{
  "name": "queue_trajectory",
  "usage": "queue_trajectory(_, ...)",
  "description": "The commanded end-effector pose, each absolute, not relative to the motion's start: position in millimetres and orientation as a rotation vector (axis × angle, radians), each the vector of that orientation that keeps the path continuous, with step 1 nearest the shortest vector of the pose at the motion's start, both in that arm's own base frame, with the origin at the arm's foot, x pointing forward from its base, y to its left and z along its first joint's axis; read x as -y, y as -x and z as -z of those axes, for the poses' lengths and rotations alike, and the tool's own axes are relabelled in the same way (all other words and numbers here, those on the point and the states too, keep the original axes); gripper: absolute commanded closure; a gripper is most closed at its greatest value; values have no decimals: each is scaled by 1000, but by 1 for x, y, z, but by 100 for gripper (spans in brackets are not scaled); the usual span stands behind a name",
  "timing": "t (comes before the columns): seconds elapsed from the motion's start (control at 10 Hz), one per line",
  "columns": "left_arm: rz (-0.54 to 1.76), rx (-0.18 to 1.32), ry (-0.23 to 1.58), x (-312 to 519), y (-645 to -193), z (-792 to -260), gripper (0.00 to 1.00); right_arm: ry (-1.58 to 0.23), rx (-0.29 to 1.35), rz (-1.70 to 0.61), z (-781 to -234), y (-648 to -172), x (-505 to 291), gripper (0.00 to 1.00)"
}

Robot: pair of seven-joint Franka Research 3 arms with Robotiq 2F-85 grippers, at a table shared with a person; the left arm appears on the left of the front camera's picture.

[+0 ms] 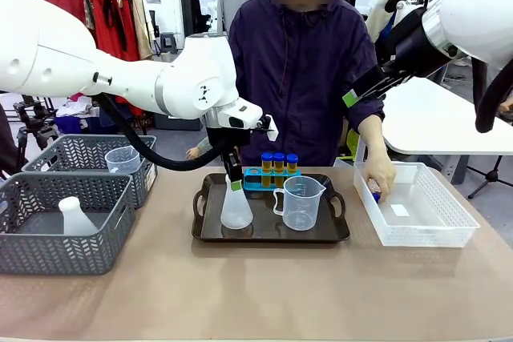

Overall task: Prepare the laboratory tools.
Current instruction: Pick up one Small flask and place it on the Handle tray.

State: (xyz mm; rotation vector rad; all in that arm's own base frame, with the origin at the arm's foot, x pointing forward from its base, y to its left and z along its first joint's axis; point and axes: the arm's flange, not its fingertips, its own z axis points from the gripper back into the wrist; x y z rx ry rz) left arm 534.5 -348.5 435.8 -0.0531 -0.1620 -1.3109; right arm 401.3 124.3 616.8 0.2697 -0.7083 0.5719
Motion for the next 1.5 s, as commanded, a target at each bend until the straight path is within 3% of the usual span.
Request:
queue_trajectory(0.0, 1334, 152, 53, 347, -539, -440, 77, -287, 710, -572, -617, -401, -123, 0)
queue_trajectory(0.4, 1338, 154, 44, 346, -539, -445, 0, -287, 710, -572, -617, -401, -123, 0)
queue_trajectory(1.4, 1321, 240, -3, 351, -528, -491, 0, -287, 710, -572, -617, -401, -123, 0)
